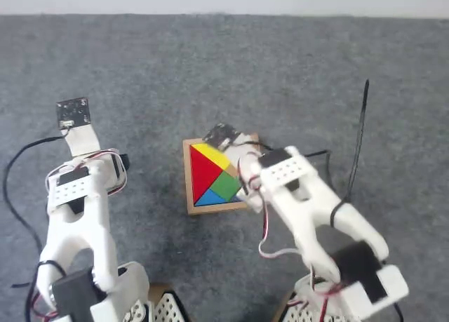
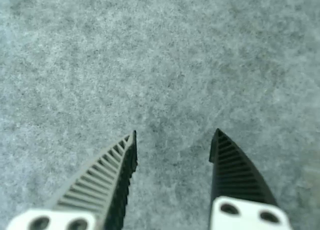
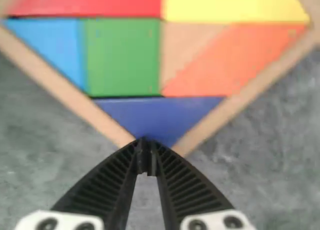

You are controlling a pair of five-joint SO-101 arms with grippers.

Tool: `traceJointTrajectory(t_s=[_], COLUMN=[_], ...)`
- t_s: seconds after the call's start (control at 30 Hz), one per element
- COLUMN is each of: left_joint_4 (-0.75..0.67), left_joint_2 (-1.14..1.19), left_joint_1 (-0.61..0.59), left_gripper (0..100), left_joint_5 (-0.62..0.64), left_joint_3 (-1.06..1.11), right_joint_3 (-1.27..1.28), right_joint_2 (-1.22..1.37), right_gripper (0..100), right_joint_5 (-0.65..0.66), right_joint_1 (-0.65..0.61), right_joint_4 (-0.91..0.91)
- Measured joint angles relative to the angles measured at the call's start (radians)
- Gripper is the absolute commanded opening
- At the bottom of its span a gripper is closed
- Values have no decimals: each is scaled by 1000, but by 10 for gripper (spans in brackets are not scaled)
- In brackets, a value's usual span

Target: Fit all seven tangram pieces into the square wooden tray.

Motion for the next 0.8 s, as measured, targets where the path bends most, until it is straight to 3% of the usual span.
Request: traceJointTrajectory(t_s=[0.37,0.57,0.8], left_joint_4=[0,0,0], left_joint_2=[0,-130,-551], left_joint_1=[0,0,52], left_gripper=[233,235,234], left_joint_5=[0,0,0], left_joint_3=[0,71,313], right_joint_3=[-127,-3,327], right_joint_2=[97,-229,-684], right_gripper=[9,9,12], right_joint_5=[-52,-193,-210], right_joint_1=[78,161,338], right_joint_4=[0,0,0])
